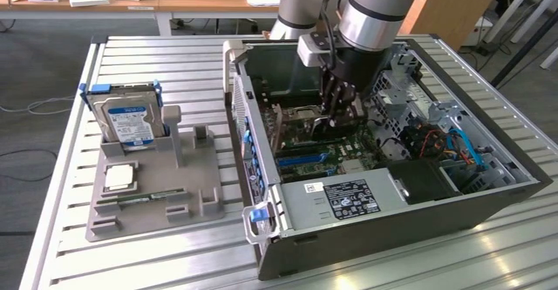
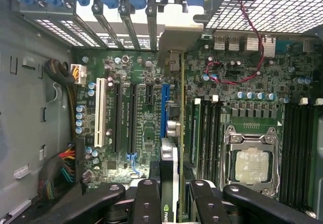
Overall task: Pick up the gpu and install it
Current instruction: 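Insert the gpu into the slot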
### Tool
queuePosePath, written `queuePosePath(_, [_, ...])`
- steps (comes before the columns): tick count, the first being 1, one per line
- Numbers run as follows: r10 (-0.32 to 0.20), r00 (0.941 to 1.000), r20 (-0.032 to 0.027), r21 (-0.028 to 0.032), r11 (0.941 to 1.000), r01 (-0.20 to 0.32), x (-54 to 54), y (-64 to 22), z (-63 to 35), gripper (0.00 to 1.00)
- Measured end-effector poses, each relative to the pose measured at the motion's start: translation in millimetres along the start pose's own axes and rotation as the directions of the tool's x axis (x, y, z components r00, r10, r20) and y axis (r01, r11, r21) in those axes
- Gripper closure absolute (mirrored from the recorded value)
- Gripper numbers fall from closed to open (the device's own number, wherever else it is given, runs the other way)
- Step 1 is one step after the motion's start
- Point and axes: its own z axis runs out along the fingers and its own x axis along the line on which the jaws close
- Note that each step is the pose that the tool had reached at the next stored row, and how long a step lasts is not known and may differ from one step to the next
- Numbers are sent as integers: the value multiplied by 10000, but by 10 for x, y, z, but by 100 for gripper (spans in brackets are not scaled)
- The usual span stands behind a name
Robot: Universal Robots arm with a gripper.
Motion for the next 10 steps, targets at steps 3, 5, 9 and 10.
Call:
queuePosePath(3, [-1, 10000, -1, 0, 10000, 1, 17, 0, 0, 73])
queuePosePath(5, [0, 10000, 0, 0, 10000, 0, 25, 2, 0, 73])
queuePosePath(9, [-2, 10000, 0, 1, 10000, 2, 28, 3, 13, 73])
queuePosePath(10, [-2, 10000, 0, 0, 10000, 2, 28, 4, 17, 73])
